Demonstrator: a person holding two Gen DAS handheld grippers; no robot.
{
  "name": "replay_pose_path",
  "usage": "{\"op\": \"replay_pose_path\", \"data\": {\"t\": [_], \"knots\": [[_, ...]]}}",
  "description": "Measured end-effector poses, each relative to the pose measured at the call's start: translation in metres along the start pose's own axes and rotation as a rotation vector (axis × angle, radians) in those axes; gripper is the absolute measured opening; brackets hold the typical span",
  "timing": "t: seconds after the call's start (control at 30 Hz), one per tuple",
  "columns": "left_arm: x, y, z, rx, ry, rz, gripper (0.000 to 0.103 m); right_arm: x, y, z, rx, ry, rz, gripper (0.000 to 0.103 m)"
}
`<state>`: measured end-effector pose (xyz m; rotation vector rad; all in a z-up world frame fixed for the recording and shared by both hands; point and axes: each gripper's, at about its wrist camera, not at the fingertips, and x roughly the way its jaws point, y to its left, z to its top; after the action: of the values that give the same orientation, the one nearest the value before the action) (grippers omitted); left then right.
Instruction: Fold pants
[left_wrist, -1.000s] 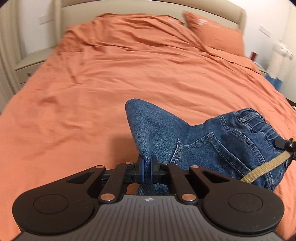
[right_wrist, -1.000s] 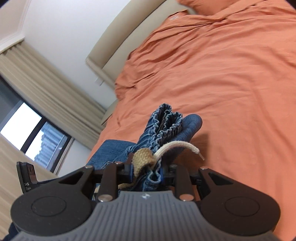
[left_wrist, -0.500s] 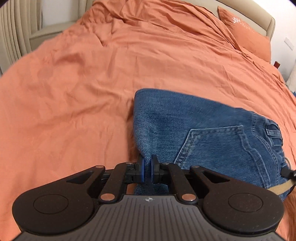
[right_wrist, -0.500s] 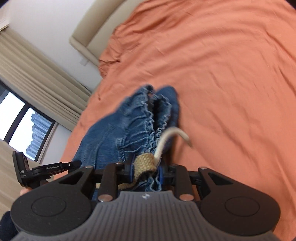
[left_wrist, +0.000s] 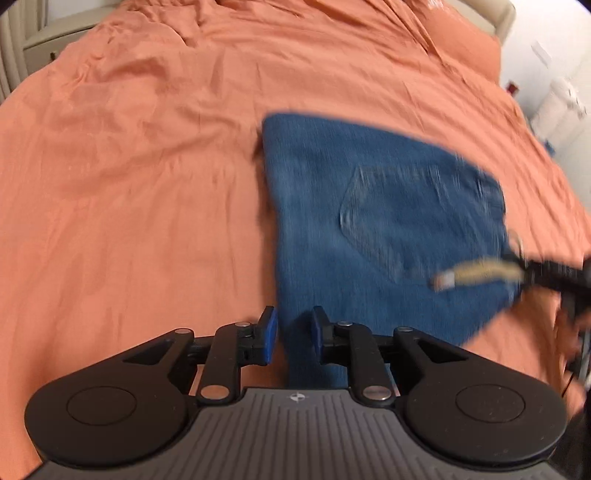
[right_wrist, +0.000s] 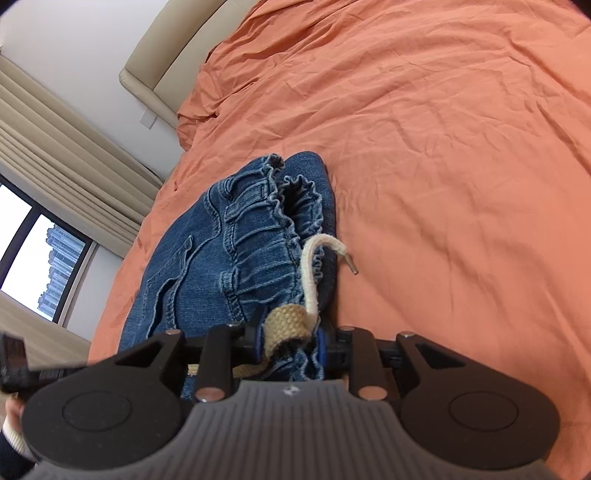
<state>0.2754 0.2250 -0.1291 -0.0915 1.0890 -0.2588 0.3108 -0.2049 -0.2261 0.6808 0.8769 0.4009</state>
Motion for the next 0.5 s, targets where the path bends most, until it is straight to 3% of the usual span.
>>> {"op": "replay_pose_path", "data": {"t": [0.1, 0.23, 0.37, 0.5], "knots": [[0.005, -0.004, -0.013, 0.001, 0.033, 0.062, 0.035, 0.001, 0.006, -0.001, -0.026, 0.0, -0.041, 0.023], [0.0, -0.01, -0.009, -0.022, 0.023, 0.134, 0.036, 0.001, 0.025, 0.0, -0.104, -0.001, -0.137, 0.033], [-0.045, -0.022, 0.001, -0.008, -0.072, 0.195, 0.033, -0.017, 0.061, 0.005, -0.272, -0.025, -0.219, 0.041], [-0.11, -0.049, 0.002, 0.019, -0.215, 0.245, 0.033, -0.059, 0.096, 0.0, -0.396, -0.095, -0.236, 0.049]]}}
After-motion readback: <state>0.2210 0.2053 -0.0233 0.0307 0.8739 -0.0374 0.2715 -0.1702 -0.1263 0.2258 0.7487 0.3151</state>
